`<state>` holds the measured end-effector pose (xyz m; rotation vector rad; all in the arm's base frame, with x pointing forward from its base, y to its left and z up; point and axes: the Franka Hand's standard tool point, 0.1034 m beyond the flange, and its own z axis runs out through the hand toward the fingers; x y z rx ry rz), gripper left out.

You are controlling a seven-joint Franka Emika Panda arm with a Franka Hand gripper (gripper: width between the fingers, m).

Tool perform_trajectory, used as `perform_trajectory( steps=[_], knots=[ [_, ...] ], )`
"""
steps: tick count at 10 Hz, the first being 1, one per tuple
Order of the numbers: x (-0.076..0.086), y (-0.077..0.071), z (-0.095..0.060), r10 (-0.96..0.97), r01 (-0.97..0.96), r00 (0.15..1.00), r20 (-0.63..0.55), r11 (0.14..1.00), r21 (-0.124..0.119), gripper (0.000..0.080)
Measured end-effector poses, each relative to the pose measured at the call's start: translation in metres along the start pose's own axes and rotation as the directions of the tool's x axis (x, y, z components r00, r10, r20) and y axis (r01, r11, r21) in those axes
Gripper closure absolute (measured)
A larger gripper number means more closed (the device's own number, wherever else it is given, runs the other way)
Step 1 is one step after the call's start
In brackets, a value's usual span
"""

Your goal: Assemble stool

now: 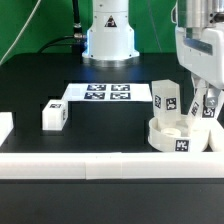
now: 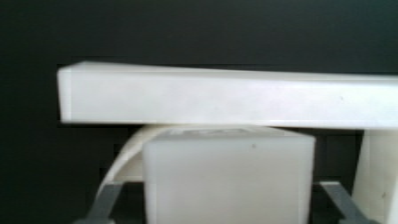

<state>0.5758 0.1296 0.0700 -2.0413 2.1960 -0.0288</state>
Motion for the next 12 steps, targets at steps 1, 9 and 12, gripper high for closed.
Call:
perform_trajectory(
  steps=[1,9,12],
  knots=[
    [0.002,0.001,0.000,0.136,-0.136,0.991,0.003,0.991,0.011,0.0462],
    [-0.001,-0.001,0.000,0.501,-0.507,0.861,0.089,0.860,0.054,0.0462],
    [0.005,-0.004,-0.013,0.401,-0.409,0.911,0.096,0.910,0.074,0.0286]
  ],
)
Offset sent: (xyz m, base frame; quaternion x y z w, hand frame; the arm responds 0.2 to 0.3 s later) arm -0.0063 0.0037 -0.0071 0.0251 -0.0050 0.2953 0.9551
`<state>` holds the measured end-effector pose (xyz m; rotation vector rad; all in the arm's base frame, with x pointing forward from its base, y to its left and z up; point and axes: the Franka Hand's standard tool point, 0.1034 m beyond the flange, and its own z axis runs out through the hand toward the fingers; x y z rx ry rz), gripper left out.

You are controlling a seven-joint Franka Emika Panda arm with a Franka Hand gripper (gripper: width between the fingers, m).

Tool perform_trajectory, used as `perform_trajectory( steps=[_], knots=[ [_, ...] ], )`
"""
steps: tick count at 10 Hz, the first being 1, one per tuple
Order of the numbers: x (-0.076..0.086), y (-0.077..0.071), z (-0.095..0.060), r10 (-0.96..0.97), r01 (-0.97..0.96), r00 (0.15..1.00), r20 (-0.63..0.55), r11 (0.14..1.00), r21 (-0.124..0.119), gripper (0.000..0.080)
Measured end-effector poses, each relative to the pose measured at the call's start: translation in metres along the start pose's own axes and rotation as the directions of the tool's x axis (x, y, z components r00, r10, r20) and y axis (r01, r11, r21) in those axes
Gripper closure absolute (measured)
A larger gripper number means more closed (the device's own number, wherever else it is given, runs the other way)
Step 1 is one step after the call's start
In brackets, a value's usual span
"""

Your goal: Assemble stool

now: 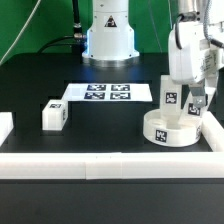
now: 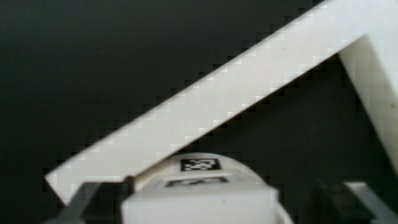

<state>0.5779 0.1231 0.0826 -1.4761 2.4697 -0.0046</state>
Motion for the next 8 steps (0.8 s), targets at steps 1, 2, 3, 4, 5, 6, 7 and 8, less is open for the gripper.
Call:
perform_trajectory(
  steps=[1,2,3,4,5,6,7,8],
  knots=[
    [0.006,-0.002,-0.012,-0.037,0.037,0.999,0.009,0.999,0.009,0.0179],
    [0.013,-0.002,-0.025,-0.065,0.065,0.998,0.017,0.998,0.013,0.0179],
    [0.020,-0.007,-0.037,-0.089,0.089,0.996,0.026,0.996,0.016,0.0159],
    [0.021,-0.014,-0.054,-0.093,0.093,0.995,0.042,0.996,0.004,0.0151],
    [0.019,-0.016,-0.058,-0.090,0.090,0.995,0.049,0.996,0.002,0.0151],
    [0.020,-0.014,-0.055,-0.092,0.092,0.995,0.045,0.996,-0.001,0.0151],
    [0.020,-0.014,-0.055,-0.092,0.092,0.995,0.045,0.996,-0.002,0.0151],
    [0.021,-0.014,-0.054,-0.101,0.101,0.994,0.043,0.995,-0.002,0.0151]
  ],
)
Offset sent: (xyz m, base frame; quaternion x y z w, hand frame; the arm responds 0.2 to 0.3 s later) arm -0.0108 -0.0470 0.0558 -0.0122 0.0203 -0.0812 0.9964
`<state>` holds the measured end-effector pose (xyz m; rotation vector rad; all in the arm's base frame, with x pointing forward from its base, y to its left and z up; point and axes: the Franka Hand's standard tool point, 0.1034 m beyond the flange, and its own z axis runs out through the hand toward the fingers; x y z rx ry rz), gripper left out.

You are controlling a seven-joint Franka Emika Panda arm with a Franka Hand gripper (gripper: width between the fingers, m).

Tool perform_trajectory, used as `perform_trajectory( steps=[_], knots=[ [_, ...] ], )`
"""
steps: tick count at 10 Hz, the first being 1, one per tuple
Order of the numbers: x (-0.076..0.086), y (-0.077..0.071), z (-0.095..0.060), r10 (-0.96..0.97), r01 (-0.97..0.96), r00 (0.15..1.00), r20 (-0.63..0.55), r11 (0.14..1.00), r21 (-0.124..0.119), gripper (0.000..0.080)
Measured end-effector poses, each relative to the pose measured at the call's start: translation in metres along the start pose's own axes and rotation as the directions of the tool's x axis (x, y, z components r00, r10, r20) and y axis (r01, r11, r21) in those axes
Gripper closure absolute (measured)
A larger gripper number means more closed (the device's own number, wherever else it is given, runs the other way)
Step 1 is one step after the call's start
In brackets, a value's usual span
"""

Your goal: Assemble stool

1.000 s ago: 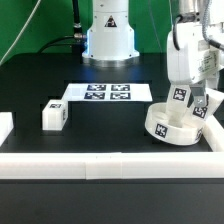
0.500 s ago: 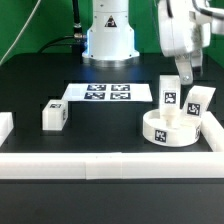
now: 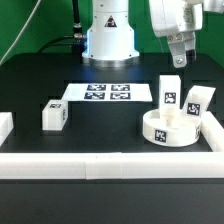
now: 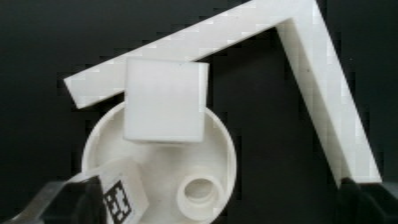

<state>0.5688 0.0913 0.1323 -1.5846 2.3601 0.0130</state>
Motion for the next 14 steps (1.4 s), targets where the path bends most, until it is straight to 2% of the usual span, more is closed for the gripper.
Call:
perform_trajectory(
  steps=[1,3,4,5,6,9,10,12,14],
  knots=[
    [0.011,-0.001,0.002,-0.094,0.094,0.996,-0.011,0.996,-0.004,0.0151],
    [0.046,-0.006,-0.002,-0.217,0.217,0.975,-0.038,0.976,0.000,0.0151],
    [0.063,-0.011,-0.004,-0.277,0.277,0.960,-0.050,0.961,-0.006,0.0151],
    [0.077,-0.017,-0.006,-0.292,0.293,0.954,-0.063,0.956,-0.001,0.0151],
    [0.083,-0.019,-0.006,-0.301,0.301,0.951,-0.071,0.953,0.002,0.0151],
    [0.081,-0.017,-0.003,-0.370,0.370,0.926,-0.072,0.929,-0.010,0.0151],
    [0.079,-0.017,0.003,-0.549,0.547,0.832,-0.075,0.836,-0.056,0.0151],
    [0.077,-0.019,0.006,-0.726,0.717,0.685,-0.064,0.687,-0.121,0.0151],
    [0.080,-0.021,0.006,-0.837,0.828,0.544,-0.057,0.546,-0.128,0.0151]
  ],
)
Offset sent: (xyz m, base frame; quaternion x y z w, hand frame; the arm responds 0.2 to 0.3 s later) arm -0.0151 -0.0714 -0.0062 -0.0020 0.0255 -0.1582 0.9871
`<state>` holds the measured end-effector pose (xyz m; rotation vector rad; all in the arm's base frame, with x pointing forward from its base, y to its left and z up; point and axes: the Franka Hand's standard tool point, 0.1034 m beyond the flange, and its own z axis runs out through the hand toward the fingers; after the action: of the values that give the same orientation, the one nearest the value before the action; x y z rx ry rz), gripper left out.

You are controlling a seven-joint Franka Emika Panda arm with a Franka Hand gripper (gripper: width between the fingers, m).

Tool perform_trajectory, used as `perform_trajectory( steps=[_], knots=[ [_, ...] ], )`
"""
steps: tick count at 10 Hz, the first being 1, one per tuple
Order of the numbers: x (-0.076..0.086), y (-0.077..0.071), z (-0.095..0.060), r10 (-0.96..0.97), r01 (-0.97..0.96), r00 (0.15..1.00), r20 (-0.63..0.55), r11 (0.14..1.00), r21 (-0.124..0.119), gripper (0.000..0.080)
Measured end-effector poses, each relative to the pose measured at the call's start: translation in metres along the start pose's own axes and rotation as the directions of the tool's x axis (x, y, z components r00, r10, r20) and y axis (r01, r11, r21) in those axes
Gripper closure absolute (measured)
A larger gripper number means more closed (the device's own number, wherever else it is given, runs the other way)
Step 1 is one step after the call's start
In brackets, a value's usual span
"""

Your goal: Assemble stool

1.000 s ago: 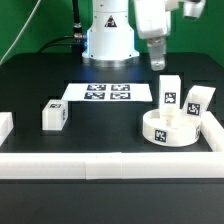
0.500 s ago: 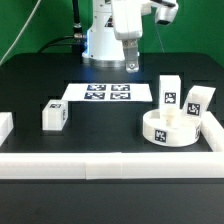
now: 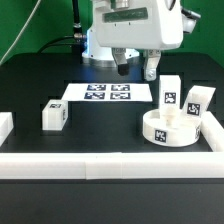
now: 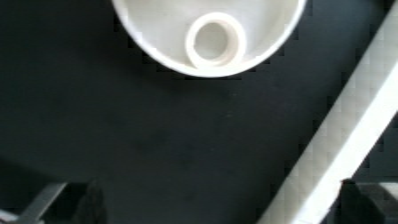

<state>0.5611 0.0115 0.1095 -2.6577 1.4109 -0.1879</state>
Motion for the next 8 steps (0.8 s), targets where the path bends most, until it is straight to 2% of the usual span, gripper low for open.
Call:
perform_trajectory(
  steps=[4,6,7,8],
  knots=[
    [0.002,0.001,0.000,-0.294,0.294,0.956,-0.002,0.956,-0.005,0.0151],
    [0.017,0.010,0.001,-0.583,0.582,0.812,-0.005,0.811,-0.054,0.0151],
    [0.024,0.014,0.000,-0.671,0.670,0.741,-0.001,0.740,-0.061,0.0151],
    [0.025,0.015,0.000,-0.707,0.706,0.707,0.002,0.705,-0.062,0.0151]
  ],
)
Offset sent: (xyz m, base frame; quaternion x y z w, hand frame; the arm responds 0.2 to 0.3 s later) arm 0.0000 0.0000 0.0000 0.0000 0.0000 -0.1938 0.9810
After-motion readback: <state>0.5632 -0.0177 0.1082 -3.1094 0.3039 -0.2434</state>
